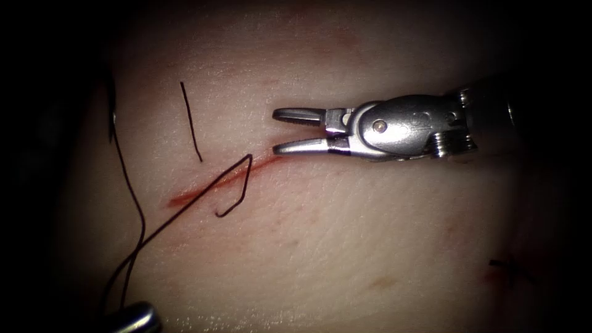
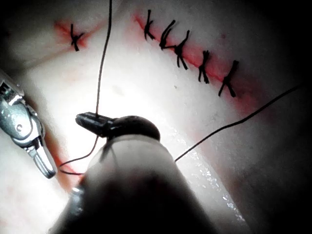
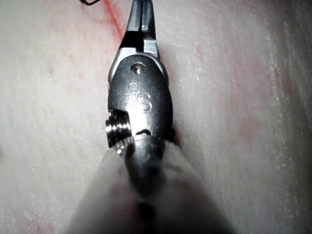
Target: Wound Closure
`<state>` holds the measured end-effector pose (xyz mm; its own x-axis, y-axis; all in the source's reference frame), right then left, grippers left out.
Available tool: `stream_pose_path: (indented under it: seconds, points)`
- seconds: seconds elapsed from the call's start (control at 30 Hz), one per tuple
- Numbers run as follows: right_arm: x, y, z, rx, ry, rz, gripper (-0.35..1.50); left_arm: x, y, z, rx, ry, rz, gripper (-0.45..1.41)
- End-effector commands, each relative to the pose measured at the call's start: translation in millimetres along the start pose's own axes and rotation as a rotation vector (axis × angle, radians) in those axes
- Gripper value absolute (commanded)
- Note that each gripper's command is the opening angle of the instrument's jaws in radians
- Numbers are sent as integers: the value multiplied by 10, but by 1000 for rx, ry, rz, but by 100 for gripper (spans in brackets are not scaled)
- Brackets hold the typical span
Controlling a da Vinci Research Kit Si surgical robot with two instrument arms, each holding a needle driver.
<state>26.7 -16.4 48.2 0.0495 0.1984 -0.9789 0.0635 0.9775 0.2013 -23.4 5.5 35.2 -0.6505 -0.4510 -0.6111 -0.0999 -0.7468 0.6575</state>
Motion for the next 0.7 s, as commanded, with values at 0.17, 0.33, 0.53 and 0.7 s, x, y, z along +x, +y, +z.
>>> stream_pose_path:
  seconds: [0.17,0.33,0.53,0.7]
  points:
    - [-11,5,44,40,7,-27,-35,-14,6,17,-6,4,-15,-45]
    - [-18,14,63,57,23,-38,-35,-30,12,16,-9,5,-13,-45]
    - [-24,-4,80,139,109,-23,-35,-50,9,24,-1,-5,-23,-45]
    - [-25,-10,80,185,171,31,-35,-77,20,39,-4,-28,-16,-45]
